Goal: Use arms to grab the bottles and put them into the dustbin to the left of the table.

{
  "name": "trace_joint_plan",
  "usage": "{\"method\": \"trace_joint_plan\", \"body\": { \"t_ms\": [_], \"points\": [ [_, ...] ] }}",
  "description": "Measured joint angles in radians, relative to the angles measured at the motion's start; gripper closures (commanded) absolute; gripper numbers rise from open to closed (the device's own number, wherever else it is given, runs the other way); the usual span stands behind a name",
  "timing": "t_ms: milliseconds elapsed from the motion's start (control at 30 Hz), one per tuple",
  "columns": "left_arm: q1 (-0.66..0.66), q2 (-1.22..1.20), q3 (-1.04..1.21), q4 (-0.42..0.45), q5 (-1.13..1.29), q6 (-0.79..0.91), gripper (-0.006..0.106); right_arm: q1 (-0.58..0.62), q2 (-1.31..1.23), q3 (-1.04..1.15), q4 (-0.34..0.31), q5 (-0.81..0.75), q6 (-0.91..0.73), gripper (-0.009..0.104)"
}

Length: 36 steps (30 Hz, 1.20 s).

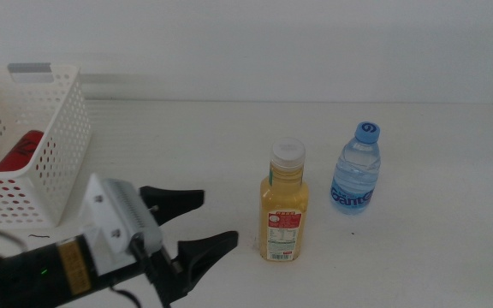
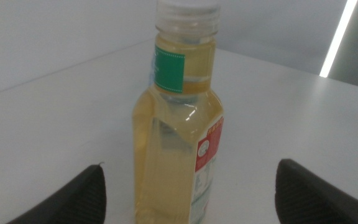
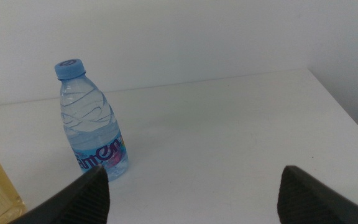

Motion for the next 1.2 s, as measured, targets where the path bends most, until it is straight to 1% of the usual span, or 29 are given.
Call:
{"method": "trace_joint_plan", "body": {
  "t_ms": [133, 400, 533, 667, 867, 1200],
  "points": [
    [0.004, 0.145, -0.075, 0.036, -0.08, 0.014, 0.009, 0.0, 0.0, 0.0, 0.0, 0.0, 0.0, 0.008],
    [0.006, 0.363, -0.23, 0.119, -0.091, 0.016, 0.009, 0.0, 0.0, 0.0, 0.0, 0.0, 0.0, 0.008],
    [0.006, 0.426, -0.289, 0.128, -0.091, 0.016, 0.009, 0.0, 0.0, 0.0, 0.0, 0.0, 0.0, 0.008],
    [-0.027, 0.473, -0.332, 0.124, -0.091, 0.014, 0.009, 0.0, 0.0, 0.0, 0.0, 0.0, 0.0, 0.008],
    [-0.105, 0.494, -0.374, 0.077, -0.065, 0.012, 0.009, 0.0, 0.0, 0.0, 0.0, 0.0, 0.0, 0.008],
    [-0.233, 0.512, -0.433, -0.105, 0.045, 0.033, 0.01, 0.0, 0.0, 0.0, 0.0, 0.0, 0.0, 0.008]
  ]
}}
